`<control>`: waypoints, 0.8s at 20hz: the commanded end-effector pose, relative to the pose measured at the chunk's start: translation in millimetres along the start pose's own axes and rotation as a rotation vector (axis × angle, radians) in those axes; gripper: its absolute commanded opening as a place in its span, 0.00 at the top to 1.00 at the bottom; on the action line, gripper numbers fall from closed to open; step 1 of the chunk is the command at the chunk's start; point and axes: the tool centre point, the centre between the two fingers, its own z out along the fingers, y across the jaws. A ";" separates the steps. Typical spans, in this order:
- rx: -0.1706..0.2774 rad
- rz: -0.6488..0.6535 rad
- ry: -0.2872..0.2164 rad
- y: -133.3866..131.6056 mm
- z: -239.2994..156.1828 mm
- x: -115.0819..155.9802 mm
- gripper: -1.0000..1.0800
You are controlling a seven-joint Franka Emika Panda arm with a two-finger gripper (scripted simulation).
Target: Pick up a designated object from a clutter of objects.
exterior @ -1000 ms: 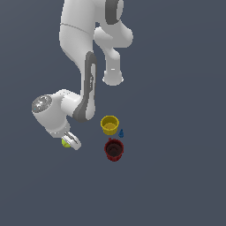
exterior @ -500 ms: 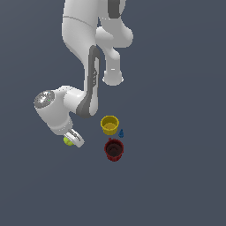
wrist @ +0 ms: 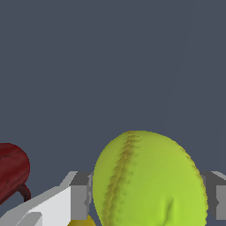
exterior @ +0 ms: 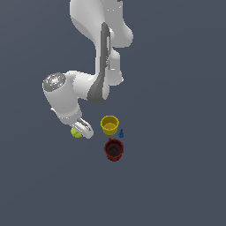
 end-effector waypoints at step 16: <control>-0.003 0.000 0.005 -83.7 -152.6 -110.0 1.00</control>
